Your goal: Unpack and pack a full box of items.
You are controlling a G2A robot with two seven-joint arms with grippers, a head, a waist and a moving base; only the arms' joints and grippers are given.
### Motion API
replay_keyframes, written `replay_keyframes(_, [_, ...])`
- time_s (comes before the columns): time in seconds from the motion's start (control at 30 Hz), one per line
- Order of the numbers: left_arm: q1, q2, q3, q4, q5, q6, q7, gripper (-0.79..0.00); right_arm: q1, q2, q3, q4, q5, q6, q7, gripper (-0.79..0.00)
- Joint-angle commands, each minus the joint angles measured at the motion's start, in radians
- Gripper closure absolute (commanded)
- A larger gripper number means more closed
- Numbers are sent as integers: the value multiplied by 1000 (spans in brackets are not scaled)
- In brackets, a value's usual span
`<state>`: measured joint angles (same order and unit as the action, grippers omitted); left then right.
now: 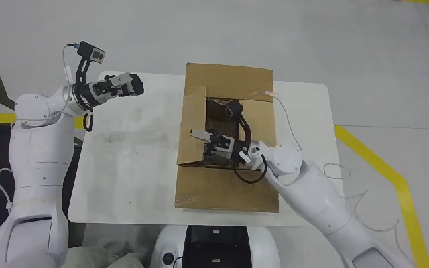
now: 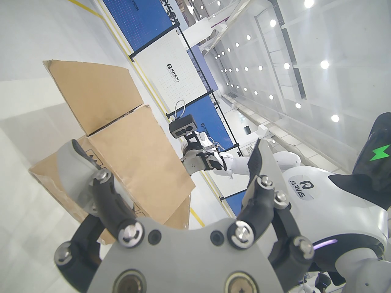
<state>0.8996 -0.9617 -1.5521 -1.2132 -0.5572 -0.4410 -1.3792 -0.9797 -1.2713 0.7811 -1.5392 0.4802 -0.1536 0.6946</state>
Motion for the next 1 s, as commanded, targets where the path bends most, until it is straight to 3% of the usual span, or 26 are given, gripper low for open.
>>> replay_keyframes(0.0, [0, 0, 0, 0, 0, 0, 0, -785, 24, -16, -33, 15, 1, -16, -12, -785])
replay_keyframes(0.4, [1, 0, -1, -2, -1, 1, 10, -785, 128, -81, -139, 79, -70, -18, -48, -785])
replay_keyframes(0.67, [40, 1, -24, -81, -61, -19, 91, -785, 161, -109, -174, 91, -121, 32, -41, -785])
replay_keyframes(0.97, [77, 4, 63, -109, 20, 34, -22, -785, 177, -134, -188, 114, -151, 40, -41, -785])
